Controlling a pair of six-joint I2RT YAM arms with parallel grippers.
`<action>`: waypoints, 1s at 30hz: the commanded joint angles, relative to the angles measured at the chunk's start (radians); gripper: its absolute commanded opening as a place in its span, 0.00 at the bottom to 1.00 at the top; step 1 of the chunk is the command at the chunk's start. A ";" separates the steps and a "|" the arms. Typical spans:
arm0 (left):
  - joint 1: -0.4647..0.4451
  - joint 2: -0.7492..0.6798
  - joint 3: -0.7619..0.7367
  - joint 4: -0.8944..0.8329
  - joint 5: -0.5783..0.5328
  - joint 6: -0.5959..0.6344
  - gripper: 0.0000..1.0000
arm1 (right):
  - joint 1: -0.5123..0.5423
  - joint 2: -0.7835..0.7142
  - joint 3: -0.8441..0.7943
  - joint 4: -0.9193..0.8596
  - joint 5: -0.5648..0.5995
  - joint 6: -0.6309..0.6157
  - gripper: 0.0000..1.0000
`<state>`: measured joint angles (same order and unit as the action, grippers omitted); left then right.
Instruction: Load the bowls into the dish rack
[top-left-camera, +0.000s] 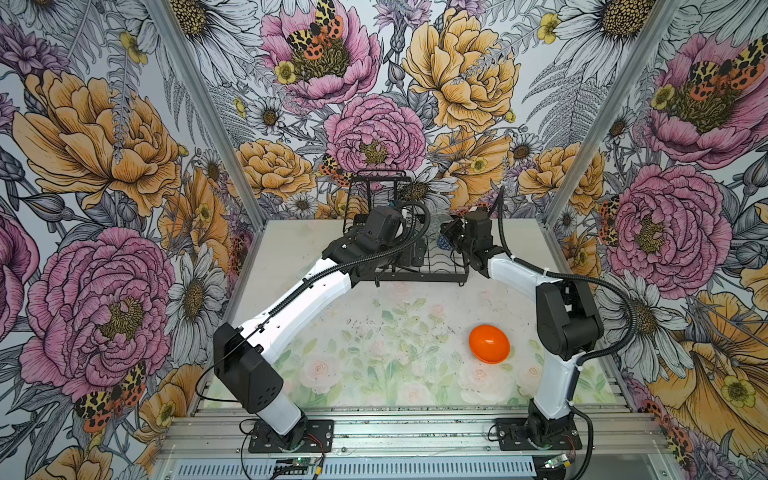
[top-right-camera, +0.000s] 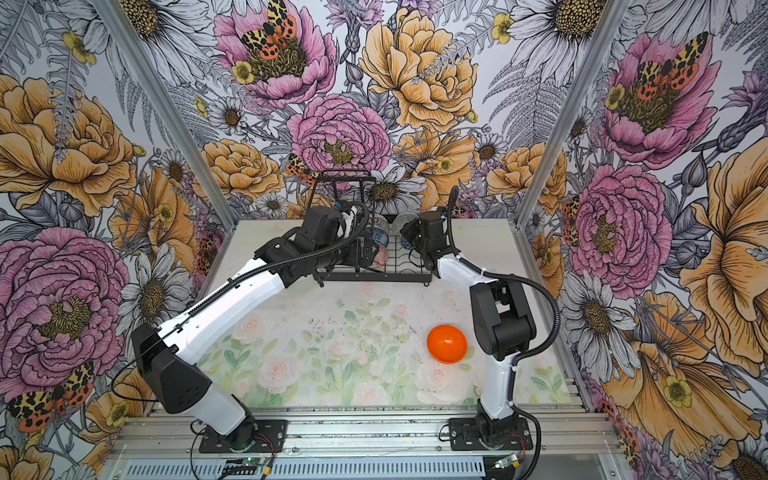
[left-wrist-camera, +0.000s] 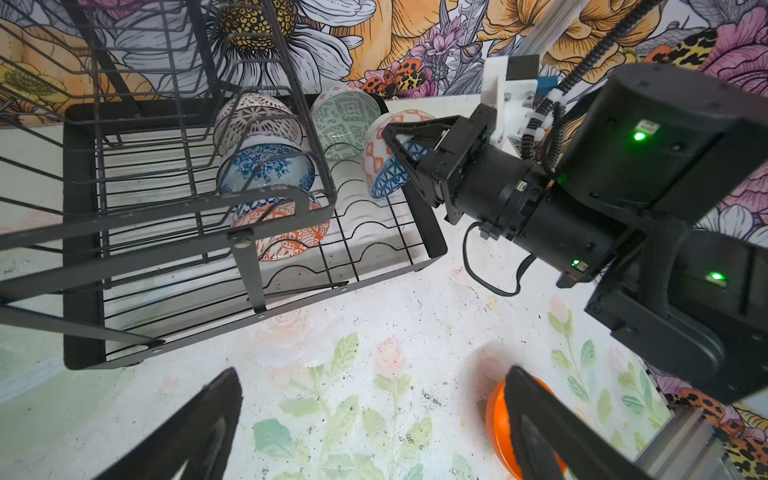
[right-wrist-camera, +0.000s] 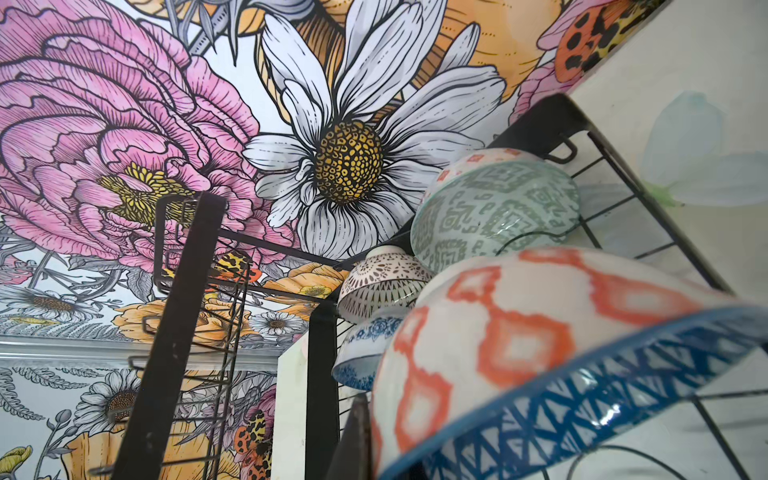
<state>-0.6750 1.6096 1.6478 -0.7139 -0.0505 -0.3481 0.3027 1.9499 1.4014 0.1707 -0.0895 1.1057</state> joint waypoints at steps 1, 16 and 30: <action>0.025 0.032 0.050 -0.004 0.038 0.009 0.99 | 0.008 0.044 0.077 0.089 0.016 0.002 0.00; 0.055 0.059 0.052 -0.001 0.043 -0.009 0.99 | 0.009 0.230 0.226 0.118 0.010 0.020 0.00; 0.086 0.078 0.043 0.000 0.071 -0.063 0.99 | 0.009 0.285 0.243 0.148 0.035 0.015 0.00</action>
<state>-0.5987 1.6672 1.6905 -0.7147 -0.0051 -0.3939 0.3027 2.2219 1.6058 0.2470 -0.0772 1.1324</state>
